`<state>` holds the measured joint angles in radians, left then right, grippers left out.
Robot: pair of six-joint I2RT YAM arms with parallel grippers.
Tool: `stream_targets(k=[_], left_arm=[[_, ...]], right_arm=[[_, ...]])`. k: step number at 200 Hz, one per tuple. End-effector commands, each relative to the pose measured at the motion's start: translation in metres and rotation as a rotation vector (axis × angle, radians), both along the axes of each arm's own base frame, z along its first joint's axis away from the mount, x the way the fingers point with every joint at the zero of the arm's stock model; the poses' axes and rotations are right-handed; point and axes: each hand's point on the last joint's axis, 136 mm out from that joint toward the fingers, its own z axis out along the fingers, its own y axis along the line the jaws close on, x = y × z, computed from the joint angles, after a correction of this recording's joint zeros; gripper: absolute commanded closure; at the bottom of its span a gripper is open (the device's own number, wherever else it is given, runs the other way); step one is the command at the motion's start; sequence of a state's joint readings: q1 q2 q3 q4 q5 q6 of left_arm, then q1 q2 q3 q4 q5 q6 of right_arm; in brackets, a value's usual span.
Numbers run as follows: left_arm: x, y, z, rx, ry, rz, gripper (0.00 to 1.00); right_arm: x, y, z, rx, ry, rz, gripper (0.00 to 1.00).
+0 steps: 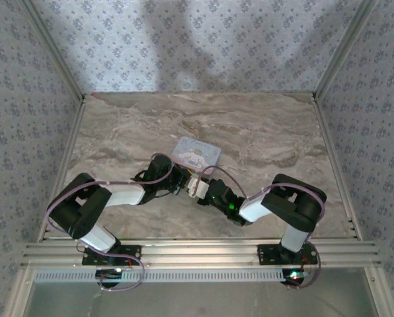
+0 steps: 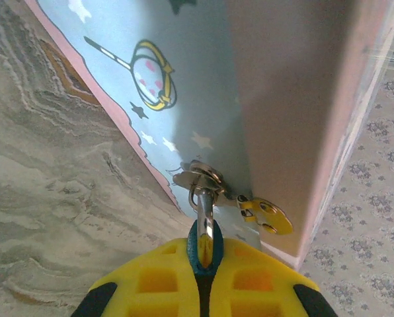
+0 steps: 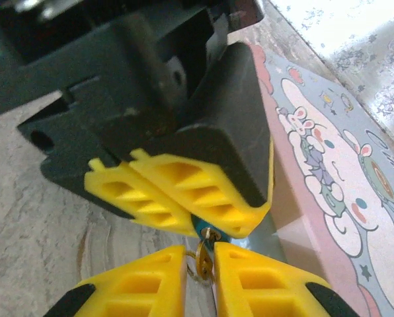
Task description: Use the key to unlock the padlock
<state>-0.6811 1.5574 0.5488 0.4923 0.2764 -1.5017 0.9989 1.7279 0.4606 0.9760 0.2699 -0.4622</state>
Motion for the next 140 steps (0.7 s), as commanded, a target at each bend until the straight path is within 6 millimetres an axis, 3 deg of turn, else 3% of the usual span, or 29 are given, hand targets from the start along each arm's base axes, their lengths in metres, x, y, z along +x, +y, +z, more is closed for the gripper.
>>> stream_targets(k=[1, 67, 140], left_arm=[[0.006, -0.013, 0.025, -0.05, -0.046, -0.025, 1.0], [0.006, -0.014, 0.024, -0.05, -0.042, -0.029, 1.0], [0.006, -0.014, 0.021, -0.047, -0.037, -0.03, 1.0]], right_arm=[[0.01, 0.003, 0.007, 0.036, -0.014, -0.039, 0.82], [0.016, -0.001, 0.006, 0.047, -0.007, -0.092, 0.99], [0.018, -0.007, 0.008, 0.17, 0.078, -0.175, 1.0]])
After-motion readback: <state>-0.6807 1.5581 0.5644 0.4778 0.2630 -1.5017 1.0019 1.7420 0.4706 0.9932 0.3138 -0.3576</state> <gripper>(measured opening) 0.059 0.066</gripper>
